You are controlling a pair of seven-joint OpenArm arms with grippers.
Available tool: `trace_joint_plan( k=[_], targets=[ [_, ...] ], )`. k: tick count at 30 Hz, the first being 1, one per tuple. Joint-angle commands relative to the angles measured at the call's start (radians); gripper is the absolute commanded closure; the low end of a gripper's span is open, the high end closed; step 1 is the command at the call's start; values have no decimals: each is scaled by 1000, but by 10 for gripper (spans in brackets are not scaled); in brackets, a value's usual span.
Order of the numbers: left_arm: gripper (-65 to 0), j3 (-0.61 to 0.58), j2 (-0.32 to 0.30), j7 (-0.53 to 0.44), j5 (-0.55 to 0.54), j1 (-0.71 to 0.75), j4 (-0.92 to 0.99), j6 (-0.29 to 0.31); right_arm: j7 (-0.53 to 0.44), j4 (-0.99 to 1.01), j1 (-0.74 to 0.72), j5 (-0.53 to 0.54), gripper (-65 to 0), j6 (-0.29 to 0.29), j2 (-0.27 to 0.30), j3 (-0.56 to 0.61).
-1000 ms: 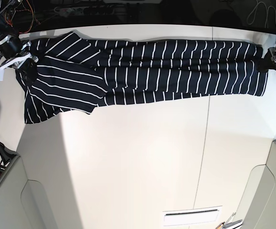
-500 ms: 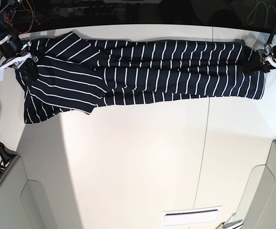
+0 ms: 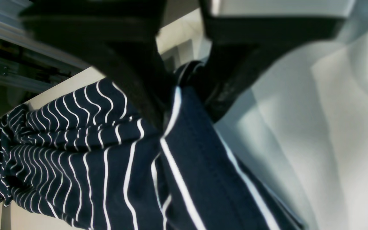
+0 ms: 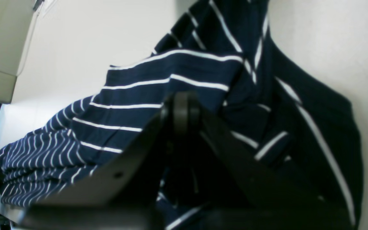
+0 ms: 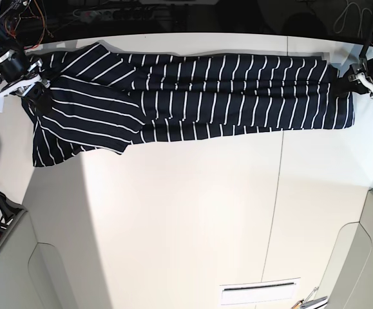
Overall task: Fold the T-shirt properly
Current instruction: 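Fold the strip's end with the left gripper toward the right gripper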
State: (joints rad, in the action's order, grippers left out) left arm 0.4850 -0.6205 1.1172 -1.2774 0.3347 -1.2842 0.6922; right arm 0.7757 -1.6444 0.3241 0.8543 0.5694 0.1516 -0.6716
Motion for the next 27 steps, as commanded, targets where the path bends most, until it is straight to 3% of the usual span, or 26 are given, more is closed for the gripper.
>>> trace_joint_plan(
  k=[1, 11, 21, 24, 27],
  targets=[
    [0, 8, -25, -14, -19, -9, -10, 6, -16, -15, -3, 29, 0, 12, 11, -3],
    [0, 8, -26, -14, 44, -124, -11, 6, 20, -52, -3, 104, 0, 14, 11, -73],
    [0, 8, -28, -21, 163, -275, -11, 6, 40, -84, -2, 103, 0, 14, 11, -106],
    [0, 8, -29, -21, 209, -318, -11, 6, 39, -84, -3, 104, -130, 14, 11, -106],
    [0, 8, -34, -22, 244, -352, -11, 6, 36, -84, -2, 104, -164, 14, 11, -106]
  ],
)
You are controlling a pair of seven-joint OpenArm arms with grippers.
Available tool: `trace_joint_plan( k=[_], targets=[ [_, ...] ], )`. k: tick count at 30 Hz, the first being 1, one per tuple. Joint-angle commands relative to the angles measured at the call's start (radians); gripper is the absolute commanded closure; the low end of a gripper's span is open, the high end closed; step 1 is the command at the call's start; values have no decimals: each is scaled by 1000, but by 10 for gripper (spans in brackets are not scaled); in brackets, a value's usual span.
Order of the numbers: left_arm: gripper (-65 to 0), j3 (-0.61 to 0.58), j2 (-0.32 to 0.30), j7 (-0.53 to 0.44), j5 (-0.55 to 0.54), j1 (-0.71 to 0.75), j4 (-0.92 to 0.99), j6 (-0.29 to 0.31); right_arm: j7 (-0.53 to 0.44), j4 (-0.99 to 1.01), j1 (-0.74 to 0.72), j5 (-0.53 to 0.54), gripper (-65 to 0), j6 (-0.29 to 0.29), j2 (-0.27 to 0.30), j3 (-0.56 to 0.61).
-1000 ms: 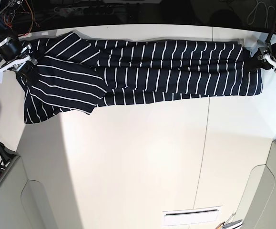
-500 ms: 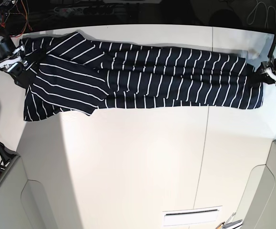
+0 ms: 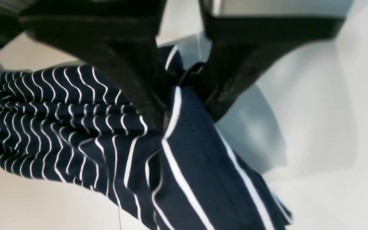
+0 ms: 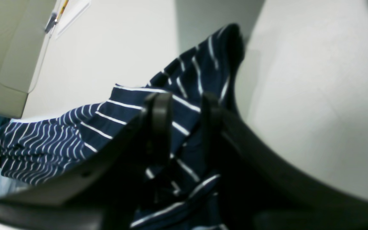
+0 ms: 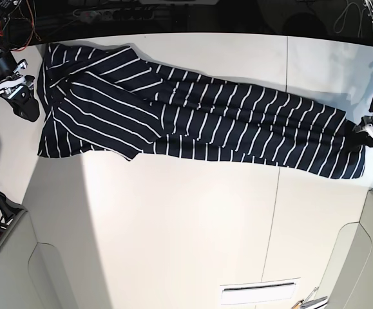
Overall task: Fold the T-shirt properly
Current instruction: 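Fold the strip's end with the left gripper toward the right gripper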
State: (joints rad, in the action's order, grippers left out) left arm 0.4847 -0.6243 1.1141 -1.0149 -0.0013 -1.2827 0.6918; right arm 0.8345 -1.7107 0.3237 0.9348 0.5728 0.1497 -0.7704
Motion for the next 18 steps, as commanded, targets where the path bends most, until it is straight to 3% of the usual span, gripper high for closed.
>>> trace_joint_plan(
  k=[1, 9, 18],
  targets=[
    [0, 8, -34, -19, -11, -25, -14, 6, -23, -17, -2, 23, -164, 11, 13, -7],
    [0, 8, -63, -19, -12, -40, -50, 6, -22, -17, -8, 21, -164, 11, 13, -7],
    [0, 7, -63, -13, 11, -38, -218, 6, -23, -17, -16, 8, -164, 11, 13, -7]
  ],
)
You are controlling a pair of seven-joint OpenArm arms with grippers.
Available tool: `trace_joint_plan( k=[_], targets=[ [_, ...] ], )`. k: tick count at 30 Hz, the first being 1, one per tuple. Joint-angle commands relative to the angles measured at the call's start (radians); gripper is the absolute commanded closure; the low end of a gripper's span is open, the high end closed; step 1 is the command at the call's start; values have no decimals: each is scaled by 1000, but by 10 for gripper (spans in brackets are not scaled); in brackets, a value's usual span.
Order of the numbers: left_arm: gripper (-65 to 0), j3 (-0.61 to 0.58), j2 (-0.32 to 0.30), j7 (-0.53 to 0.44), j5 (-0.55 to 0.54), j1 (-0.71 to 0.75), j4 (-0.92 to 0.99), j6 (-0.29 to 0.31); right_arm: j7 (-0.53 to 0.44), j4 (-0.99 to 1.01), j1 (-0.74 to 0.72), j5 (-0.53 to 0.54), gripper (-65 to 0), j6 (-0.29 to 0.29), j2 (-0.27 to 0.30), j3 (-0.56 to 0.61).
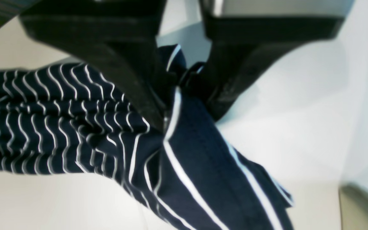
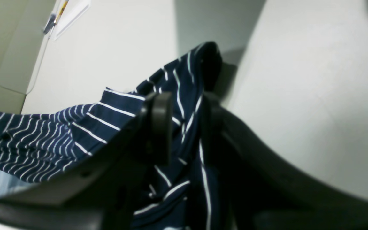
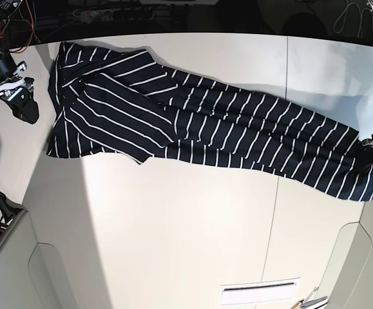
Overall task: Fold the T-shirt properly
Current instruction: 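Fold the strip's end with the left gripper toward the right gripper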
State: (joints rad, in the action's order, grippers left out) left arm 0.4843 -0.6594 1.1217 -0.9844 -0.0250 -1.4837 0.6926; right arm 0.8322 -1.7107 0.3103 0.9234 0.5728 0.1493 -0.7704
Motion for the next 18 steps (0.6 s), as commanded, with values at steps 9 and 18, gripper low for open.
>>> trace_joint_plan(
  k=[9, 18],
  targets=[
    [0, 4, 22, -18, -21, 69, -233, 6, -21, -17, -3, 19, -164, 11, 13, -7],
    [0, -145, 84, -19, -20, 144, -321, 6, -20, -17, -2, 19, -164, 11, 14, -7]
  ],
)
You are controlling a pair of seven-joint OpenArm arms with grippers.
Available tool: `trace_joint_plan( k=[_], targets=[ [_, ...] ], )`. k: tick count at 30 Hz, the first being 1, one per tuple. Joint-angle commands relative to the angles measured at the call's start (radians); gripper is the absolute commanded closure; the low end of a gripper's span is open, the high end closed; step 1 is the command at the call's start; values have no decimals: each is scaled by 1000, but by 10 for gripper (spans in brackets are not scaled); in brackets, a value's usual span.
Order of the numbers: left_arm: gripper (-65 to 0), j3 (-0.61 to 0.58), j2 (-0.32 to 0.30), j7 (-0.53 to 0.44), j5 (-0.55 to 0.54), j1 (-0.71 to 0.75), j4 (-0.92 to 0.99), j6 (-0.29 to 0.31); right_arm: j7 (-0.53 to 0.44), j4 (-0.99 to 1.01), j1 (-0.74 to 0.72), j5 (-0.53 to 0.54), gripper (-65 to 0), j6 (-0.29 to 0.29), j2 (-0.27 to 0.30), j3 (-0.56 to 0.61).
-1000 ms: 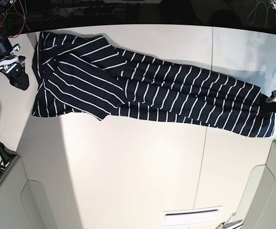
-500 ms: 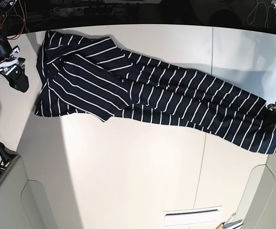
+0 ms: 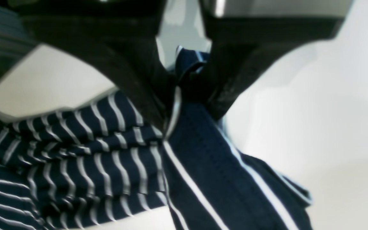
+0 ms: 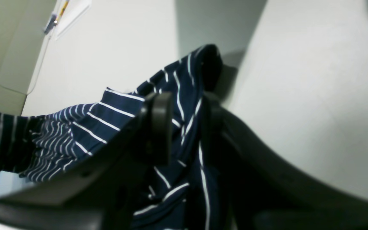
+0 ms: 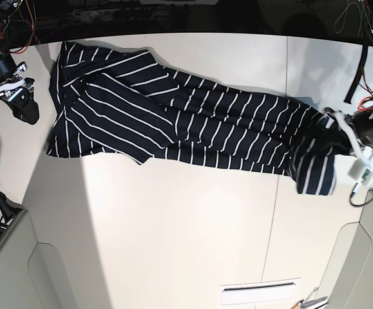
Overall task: Fold the T-shirt properly
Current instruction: 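Fold the strip's end with the left gripper toward the right gripper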
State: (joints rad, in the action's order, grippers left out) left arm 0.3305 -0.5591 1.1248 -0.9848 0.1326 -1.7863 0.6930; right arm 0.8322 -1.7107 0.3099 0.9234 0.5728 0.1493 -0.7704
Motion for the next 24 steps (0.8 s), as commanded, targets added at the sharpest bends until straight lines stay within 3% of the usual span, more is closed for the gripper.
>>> trace_joint_plan(
  k=[1, 12, 18, 24],
  targets=[
    [0, -10, -11, -23, -20, -14, -19, 5, -20, -17, -2, 19, -164, 11, 14, -7],
    [0, -199, 77, -30, -22, -16, -19, 5, -20, -17, -2, 12, -174, 11, 14, -7],
    [0, -218, 141, -37, -65, -22, -19, 5, -22, -17, -2, -15, -414, 11, 14, -7],
    [-13, -218, 203, -36, -89, -22, -19, 5, -27, -16, -2, -45, -425, 11, 16, -6]
  ],
)
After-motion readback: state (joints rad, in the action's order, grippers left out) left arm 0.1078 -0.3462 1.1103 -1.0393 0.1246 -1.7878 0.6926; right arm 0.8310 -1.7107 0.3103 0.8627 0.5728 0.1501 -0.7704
